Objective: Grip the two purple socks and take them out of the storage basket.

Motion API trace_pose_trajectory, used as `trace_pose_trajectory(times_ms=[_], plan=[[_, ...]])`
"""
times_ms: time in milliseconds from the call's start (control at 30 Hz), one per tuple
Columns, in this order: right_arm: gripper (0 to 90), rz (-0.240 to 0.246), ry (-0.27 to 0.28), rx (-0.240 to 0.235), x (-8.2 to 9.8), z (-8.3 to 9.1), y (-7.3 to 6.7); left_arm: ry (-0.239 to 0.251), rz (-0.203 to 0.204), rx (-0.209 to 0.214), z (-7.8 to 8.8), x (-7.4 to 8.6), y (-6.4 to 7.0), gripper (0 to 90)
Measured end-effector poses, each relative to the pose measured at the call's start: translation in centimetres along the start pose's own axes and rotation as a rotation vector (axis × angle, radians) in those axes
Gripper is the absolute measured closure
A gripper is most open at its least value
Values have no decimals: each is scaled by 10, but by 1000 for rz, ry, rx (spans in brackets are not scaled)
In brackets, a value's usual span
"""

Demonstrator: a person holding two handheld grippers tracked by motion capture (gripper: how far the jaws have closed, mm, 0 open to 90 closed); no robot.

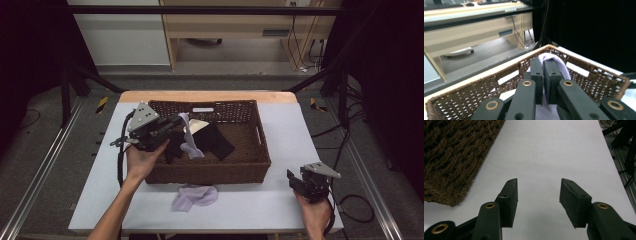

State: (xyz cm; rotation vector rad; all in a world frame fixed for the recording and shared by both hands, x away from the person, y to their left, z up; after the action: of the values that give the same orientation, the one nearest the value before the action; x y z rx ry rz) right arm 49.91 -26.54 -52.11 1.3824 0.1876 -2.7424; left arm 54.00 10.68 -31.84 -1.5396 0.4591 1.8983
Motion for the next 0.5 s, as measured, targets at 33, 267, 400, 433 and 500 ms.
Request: trace_pose_trajectory(times_ms=[33, 267, 400, 433, 500], plan=[[490, 0, 1, 0, 0, 0, 0, 7, -2, 1, 4, -3, -1, 862], [490, -4, 4, 3, 0, 1, 0, 68, -12, 13, 27, -22, 5, 861], [491, 2, 4, 3, 0, 0, 0, 102, -23, 27, 41, -34, 14, 861], [492, -1, 3, 2, 0, 0, 0, 111, -26, 32, 46, -36, 16, 861], [495, -3, 5, 2, -1, 1, 0, 130, -28, 32, 52, -40, 20, 862]])
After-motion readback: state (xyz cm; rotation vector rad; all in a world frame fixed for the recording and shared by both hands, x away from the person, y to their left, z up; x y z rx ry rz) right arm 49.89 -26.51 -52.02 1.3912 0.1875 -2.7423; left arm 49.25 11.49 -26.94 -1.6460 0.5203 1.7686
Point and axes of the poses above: each handheld gripper's, and its own axes: z roughly backward along the jaws, x roughly out of its underside, y roughly to its right, the point moved 10 cm from there along -z, roughly forward along the jaws, and after that the axes turned 6 degrees about -z, right-handed, at the moved point
